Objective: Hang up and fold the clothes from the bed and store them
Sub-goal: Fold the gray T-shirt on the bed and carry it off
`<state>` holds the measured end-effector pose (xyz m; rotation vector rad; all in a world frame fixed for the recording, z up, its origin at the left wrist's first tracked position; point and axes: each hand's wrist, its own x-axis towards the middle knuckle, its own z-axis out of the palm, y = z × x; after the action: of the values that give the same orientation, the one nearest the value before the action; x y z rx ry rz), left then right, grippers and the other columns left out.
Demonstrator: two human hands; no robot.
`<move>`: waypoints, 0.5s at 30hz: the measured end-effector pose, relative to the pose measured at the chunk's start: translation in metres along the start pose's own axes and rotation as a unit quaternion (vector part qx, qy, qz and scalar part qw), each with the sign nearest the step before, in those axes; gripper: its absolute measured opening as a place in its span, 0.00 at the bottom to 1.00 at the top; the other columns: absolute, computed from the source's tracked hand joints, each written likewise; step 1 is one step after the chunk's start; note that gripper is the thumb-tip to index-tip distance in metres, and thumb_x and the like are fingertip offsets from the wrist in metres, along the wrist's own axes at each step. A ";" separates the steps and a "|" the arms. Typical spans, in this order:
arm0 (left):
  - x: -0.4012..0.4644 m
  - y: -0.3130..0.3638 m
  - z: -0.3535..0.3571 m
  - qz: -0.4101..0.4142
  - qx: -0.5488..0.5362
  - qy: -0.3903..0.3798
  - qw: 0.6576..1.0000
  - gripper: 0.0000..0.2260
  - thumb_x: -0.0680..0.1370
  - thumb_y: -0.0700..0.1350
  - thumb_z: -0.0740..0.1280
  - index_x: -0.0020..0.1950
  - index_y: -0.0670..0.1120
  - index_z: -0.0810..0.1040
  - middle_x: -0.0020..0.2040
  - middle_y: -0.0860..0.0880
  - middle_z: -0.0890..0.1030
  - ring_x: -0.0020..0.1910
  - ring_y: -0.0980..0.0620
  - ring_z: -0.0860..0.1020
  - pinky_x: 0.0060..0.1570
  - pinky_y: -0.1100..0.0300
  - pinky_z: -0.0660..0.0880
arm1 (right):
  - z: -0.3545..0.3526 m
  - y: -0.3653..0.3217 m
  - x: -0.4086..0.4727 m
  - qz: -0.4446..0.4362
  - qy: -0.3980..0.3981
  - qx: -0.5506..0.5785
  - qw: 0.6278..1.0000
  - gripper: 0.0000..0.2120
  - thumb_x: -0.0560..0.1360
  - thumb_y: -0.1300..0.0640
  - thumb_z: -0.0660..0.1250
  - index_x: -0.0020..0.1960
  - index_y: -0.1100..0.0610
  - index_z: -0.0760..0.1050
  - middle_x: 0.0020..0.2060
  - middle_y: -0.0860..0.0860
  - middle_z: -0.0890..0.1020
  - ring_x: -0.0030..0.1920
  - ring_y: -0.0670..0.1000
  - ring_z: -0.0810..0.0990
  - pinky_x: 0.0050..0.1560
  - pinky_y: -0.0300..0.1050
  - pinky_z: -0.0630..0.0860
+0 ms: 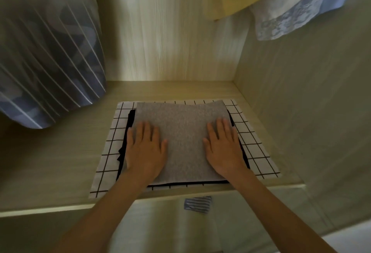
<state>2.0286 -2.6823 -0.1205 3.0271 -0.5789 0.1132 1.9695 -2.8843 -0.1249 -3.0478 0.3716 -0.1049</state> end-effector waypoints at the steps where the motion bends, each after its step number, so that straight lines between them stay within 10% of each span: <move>1: 0.011 0.004 -0.004 0.020 -0.008 0.009 1.000 0.31 0.81 0.59 0.35 0.80 0.46 0.48 0.81 0.44 0.47 0.79 0.46 0.42 0.74 0.48 0.36 | -0.002 -0.007 0.007 -0.020 0.000 0.016 1.000 0.29 0.83 0.43 0.36 0.80 0.54 0.41 0.79 0.56 0.38 0.78 0.54 0.33 0.74 0.49 0.30; 6: 0.073 0.019 0.008 0.105 -0.030 -0.009 0.994 0.25 0.84 0.56 0.43 0.80 0.49 0.47 0.81 0.46 0.45 0.79 0.48 0.42 0.75 0.49 0.39 | 0.006 -0.036 0.063 -0.079 -0.006 0.035 0.996 0.27 0.84 0.44 0.40 0.80 0.52 0.49 0.80 0.54 0.49 0.80 0.52 0.41 0.76 0.51 0.35; 15: 0.097 -0.039 0.027 0.025 -0.075 -0.038 0.996 0.30 0.80 0.63 0.36 0.80 0.51 0.45 0.81 0.47 0.48 0.79 0.49 0.44 0.76 0.45 0.41 | 0.008 0.014 0.090 0.009 0.025 0.039 0.999 0.27 0.84 0.43 0.42 0.80 0.51 0.54 0.80 0.54 0.54 0.80 0.54 0.47 0.77 0.53 0.40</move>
<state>2.1349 -2.6834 -0.1412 2.8817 -0.6396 -0.0425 2.0537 -2.9192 -0.1286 -2.9695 0.3882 -0.1889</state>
